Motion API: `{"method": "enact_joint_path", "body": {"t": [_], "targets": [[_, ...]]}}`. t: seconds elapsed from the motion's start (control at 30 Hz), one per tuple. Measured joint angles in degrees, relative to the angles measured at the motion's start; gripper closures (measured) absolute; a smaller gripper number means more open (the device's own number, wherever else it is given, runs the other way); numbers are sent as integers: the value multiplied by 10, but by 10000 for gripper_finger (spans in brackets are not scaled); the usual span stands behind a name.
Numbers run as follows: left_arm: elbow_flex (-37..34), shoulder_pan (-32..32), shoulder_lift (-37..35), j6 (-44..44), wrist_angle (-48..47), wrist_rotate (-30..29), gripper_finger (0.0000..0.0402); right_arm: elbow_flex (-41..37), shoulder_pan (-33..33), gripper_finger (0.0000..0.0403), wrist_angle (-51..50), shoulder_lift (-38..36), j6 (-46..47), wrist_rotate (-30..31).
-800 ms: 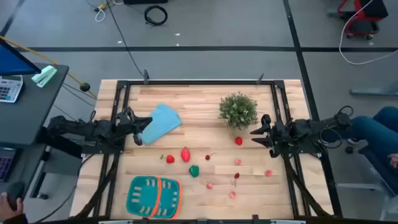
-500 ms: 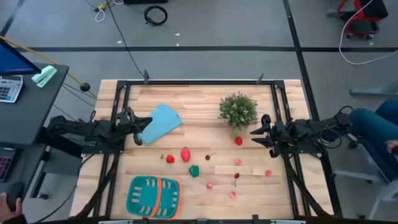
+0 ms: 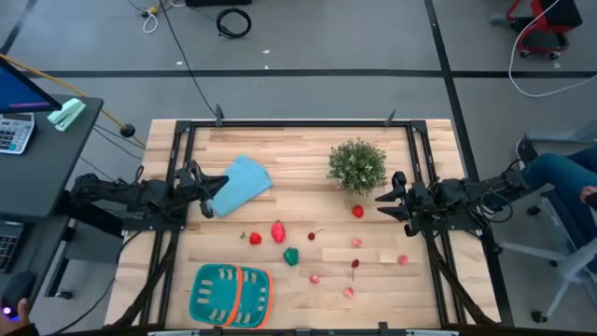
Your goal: Pick and placing Produce into tupperware
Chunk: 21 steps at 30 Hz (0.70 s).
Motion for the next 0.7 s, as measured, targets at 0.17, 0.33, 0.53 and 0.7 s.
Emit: {"method": "enact_joint_path", "body": {"t": [0.17,0.33,0.53,0.7], "targets": [[0,0,0,0,0,0,367,0,0,258,0,0,0,0],[0,0,0,0,0,0,374,0,0,258,0,0,0,0],[0,0,0,0,0,0,367,0,0,258,0,0,0,0],[0,0,0,0,0,0,361,0,0,258,0,0,0,0]]}}
